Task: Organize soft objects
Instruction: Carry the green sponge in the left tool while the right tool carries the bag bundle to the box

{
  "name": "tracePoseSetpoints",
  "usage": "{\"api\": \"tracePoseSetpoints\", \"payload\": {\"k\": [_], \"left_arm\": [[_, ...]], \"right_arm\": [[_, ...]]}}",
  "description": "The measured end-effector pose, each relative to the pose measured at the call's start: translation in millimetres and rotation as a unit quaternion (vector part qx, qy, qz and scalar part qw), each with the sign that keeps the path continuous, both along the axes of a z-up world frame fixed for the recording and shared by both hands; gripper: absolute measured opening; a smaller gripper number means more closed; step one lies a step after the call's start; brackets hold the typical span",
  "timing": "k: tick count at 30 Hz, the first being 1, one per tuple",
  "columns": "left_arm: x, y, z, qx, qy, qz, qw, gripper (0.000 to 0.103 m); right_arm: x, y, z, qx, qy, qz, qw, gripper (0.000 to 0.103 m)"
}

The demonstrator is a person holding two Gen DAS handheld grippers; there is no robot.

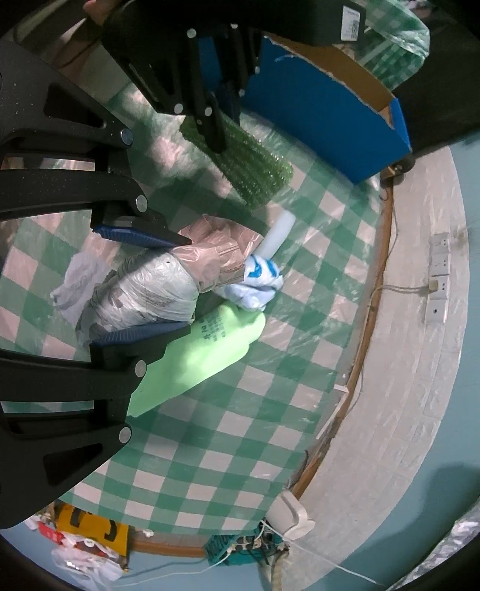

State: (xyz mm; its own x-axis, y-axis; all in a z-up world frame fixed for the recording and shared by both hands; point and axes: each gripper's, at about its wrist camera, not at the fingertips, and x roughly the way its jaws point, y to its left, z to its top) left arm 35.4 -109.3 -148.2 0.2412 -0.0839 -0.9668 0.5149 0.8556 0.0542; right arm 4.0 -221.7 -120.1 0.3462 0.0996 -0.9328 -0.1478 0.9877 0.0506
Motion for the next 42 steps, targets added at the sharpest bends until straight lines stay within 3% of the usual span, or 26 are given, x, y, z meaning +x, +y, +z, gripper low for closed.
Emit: {"api": "tracePoseSetpoints", "payload": {"k": [24,42], "left_arm": [[-11.8,76.2,70.3,-0.021,-0.085,0.052,0.9948,0.012],[-9.1,147.9,85.4,-0.019,-0.113,0.113,0.9870,0.012]], "right_arm": [[17.3,64.2,54.8,0.027,-0.043,0.038,0.998,0.037],[44.3,146.2,81.9,0.040,-0.063,0.097,0.992,0.037]]}}
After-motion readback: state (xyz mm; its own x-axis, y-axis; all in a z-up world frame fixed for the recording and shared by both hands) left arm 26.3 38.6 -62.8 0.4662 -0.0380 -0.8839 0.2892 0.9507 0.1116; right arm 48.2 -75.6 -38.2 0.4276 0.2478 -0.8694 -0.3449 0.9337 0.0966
